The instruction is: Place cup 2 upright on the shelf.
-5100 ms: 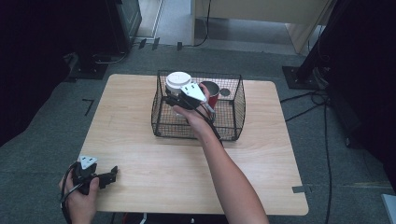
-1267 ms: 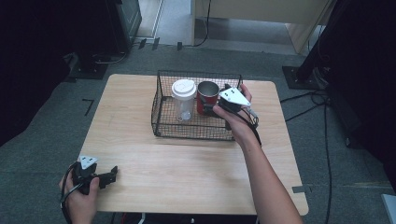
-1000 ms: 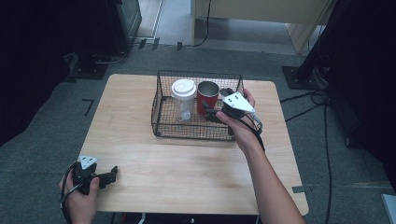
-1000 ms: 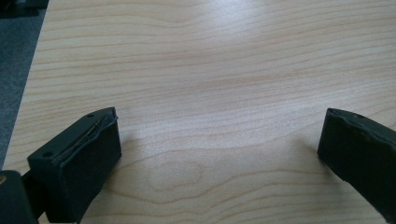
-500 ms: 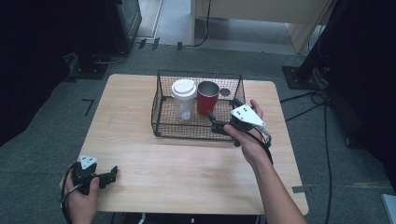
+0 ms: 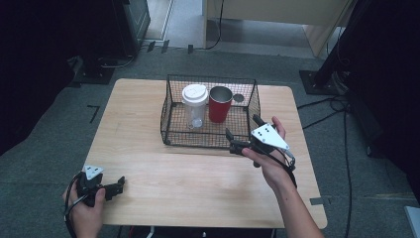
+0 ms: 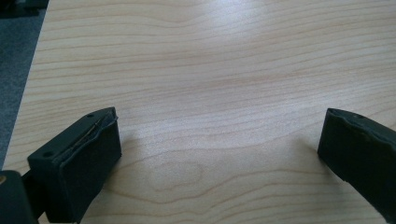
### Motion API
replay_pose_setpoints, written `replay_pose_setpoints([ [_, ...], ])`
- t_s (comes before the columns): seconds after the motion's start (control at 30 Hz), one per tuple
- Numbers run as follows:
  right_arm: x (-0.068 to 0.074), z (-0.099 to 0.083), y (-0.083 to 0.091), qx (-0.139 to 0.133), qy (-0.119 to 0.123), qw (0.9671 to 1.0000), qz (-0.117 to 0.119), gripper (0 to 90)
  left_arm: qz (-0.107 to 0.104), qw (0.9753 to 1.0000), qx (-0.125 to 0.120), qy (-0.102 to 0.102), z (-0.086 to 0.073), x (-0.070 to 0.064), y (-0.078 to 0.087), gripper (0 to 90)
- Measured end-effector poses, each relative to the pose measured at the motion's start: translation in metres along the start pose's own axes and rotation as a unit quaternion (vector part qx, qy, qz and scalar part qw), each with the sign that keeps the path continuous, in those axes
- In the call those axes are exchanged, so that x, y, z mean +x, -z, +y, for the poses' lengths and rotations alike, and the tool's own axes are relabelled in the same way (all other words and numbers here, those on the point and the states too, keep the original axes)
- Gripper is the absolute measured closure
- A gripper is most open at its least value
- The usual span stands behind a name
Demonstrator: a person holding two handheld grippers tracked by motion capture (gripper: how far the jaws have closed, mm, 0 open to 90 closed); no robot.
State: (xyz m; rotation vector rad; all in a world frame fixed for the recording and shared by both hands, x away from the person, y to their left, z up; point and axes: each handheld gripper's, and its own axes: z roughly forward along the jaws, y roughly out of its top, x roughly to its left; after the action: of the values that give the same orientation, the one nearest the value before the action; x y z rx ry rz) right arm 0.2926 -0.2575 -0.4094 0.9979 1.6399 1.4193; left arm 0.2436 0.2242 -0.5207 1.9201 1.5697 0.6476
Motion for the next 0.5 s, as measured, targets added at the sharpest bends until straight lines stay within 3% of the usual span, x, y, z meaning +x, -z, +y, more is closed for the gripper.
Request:
replay_pose_setpoints([
  [0.5,-0.012,-0.036,0.028,0.022,-0.017,0.9992,-0.029,0.0,0.000,1.0000,0.000,0.000,0.000,0.000,0.000,0.0],
])
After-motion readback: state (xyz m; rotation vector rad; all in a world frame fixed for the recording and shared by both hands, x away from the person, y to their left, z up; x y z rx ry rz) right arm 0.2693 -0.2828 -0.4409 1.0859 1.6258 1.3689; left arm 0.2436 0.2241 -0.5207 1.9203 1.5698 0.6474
